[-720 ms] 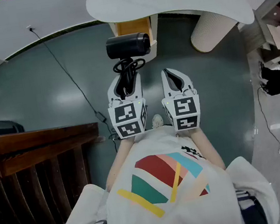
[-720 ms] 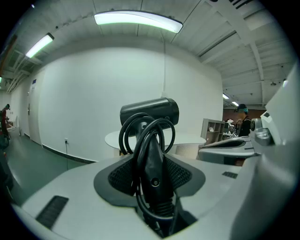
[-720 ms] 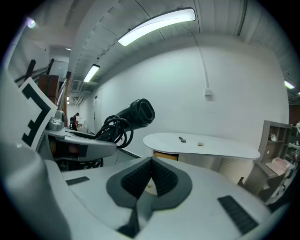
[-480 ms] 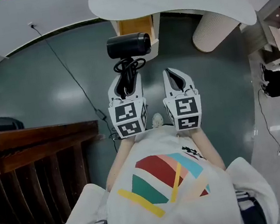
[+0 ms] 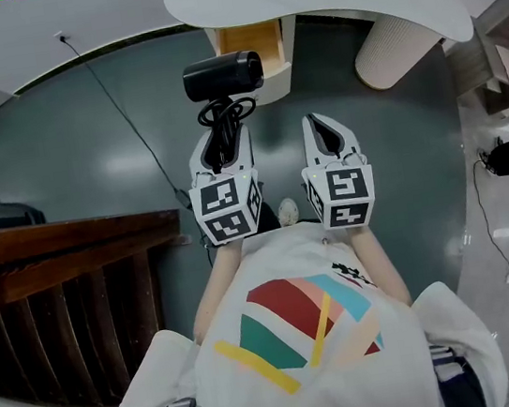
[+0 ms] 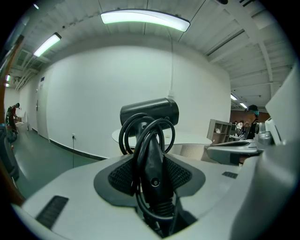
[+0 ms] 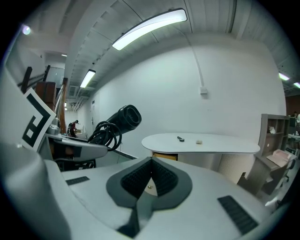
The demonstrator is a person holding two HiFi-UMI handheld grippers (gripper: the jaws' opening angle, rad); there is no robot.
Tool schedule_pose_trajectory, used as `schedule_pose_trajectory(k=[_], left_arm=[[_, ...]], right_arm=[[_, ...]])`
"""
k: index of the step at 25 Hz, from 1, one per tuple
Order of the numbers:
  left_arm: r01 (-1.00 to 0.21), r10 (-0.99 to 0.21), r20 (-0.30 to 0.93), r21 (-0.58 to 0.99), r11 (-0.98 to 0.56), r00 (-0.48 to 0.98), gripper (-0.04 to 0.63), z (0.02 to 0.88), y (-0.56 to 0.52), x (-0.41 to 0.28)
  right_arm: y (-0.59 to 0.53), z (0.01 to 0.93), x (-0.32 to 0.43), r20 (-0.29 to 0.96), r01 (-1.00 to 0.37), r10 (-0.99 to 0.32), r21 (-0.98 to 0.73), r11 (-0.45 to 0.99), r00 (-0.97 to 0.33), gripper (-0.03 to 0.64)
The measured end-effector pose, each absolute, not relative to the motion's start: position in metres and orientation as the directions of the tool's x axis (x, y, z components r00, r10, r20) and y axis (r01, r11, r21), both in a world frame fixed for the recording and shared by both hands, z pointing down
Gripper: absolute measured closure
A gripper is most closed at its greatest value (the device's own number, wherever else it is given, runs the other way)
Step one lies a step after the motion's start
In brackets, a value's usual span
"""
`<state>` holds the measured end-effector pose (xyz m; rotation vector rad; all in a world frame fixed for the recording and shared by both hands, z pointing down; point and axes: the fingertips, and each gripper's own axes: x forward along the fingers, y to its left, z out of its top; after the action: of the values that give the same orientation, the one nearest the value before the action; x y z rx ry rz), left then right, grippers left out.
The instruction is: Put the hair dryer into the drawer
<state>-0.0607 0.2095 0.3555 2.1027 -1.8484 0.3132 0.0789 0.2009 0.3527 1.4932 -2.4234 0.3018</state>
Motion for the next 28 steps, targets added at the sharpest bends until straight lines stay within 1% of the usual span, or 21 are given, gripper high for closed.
schedule_pose_trajectory(k=[4, 13, 18, 28], left_arm=[[-0.99, -0.92, 0.37, 0.101, -0.099, 0.13, 0.4, 0.355, 0.212, -0.065], [-0.99, -0.919, 0.372, 0.095, -0.104, 0.132, 0.4, 0.352, 0.208, -0.073], [-0.989, -0.919, 0.366, 0.088, -0.122, 0.146, 0.4, 0.351, 0.191, -0.068], [-0.982, -0.911, 0.369, 0.11, -0.153, 0.183, 0.4, 0.353, 0.145, -0.07]], right_arm=[[0.206, 0.36, 0.08, 0.363, -0.893, -0.829, -0.014, 0.451, -0.425, 0.606], [0.212, 0.362, 0.081, 0.359, -0.897, -0.826, -0.088, 0.433, -0.434, 0.606], [0.199, 0.362, 0.082, 0.349, -0.898, -0.83, -0.096, 0.43, -0.435, 0.606], [0.159, 0.369, 0.071, 0.379, -0.897, -0.817, -0.095, 0.432, -0.434, 0.606]])
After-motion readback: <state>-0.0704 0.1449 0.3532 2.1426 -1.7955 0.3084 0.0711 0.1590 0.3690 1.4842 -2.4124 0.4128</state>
